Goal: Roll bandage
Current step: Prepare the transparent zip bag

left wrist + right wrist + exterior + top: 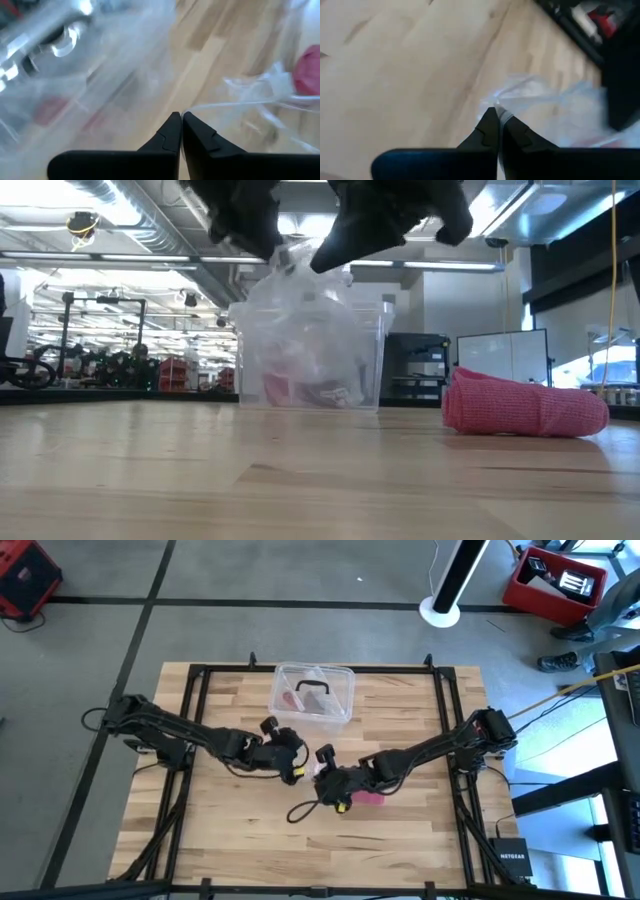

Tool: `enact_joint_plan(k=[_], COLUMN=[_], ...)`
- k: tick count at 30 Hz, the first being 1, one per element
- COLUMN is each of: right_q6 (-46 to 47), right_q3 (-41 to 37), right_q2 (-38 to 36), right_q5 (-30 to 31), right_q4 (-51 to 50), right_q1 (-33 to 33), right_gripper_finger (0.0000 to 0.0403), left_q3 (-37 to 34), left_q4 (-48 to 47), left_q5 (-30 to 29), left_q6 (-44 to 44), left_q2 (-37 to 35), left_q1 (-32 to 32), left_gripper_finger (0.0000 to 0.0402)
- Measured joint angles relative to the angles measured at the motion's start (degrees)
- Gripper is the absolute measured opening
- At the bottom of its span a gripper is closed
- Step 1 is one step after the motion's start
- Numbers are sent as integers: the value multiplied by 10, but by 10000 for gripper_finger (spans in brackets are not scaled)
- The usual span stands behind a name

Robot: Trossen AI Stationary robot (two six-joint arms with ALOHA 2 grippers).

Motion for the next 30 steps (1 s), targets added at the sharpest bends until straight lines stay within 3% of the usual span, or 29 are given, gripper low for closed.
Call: enact_joint_plan(k=[8, 16, 24, 30], right_q6=[147, 166, 166, 200], right_q3=[1, 0, -1, -1], right_q2=[36, 74, 73, 73], right_q5=[-41, 24, -6, -16], right_q4=[-43, -39, 10, 12], right_q1=[-1, 2, -2, -3], right_gripper_finger=[1, 1, 4, 39], left_q3=[7, -8, -15, -14], left_q4=[83, 45, 51, 54], left_q5=[-16, -23, 8, 9], left_q6=[109, 38, 27, 31], left_q2=[0, 8, 28, 34], left_q1=[-54, -78, -81, -79], left_gripper_finger=[2, 2, 2, 2])
